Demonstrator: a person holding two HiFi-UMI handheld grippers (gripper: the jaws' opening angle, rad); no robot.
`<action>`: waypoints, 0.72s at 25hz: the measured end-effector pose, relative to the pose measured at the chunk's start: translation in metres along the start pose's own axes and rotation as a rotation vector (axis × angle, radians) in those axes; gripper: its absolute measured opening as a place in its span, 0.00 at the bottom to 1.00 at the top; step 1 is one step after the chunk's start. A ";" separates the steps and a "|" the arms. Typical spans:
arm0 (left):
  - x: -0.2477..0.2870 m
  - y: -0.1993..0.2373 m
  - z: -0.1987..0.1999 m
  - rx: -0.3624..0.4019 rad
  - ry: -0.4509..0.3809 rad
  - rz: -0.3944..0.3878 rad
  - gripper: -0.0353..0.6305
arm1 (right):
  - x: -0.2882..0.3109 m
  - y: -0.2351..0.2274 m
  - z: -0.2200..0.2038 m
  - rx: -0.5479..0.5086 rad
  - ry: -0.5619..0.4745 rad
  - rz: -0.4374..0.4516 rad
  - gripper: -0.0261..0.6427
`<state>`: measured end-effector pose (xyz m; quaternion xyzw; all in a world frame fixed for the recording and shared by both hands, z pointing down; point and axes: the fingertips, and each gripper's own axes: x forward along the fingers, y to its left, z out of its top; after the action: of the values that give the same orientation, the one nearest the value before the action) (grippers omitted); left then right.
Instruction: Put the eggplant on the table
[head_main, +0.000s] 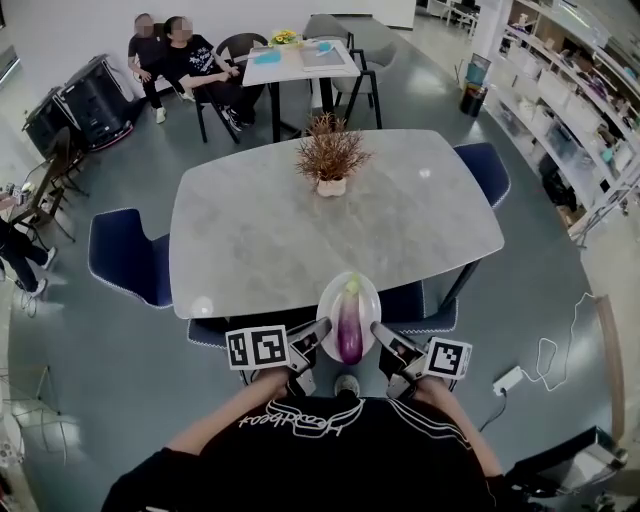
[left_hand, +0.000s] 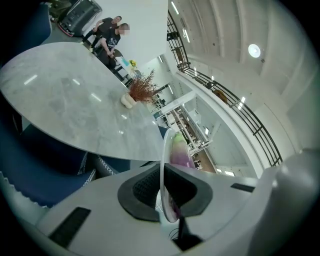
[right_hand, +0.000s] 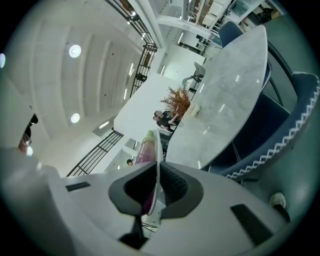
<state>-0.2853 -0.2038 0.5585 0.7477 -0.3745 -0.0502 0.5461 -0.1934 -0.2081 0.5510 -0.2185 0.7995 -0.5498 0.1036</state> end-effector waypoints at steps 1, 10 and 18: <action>0.008 0.000 0.008 -0.001 -0.004 0.003 0.09 | 0.004 -0.004 0.010 0.002 0.005 0.000 0.07; 0.071 0.005 0.060 -0.010 -0.022 0.022 0.09 | 0.027 -0.036 0.085 0.013 0.022 0.013 0.07; 0.107 0.010 0.086 -0.024 -0.035 0.032 0.09 | 0.039 -0.058 0.125 0.017 0.024 0.015 0.07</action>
<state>-0.2560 -0.3379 0.5680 0.7341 -0.3953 -0.0592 0.5489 -0.1639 -0.3474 0.5608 -0.2048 0.7976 -0.5585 0.1000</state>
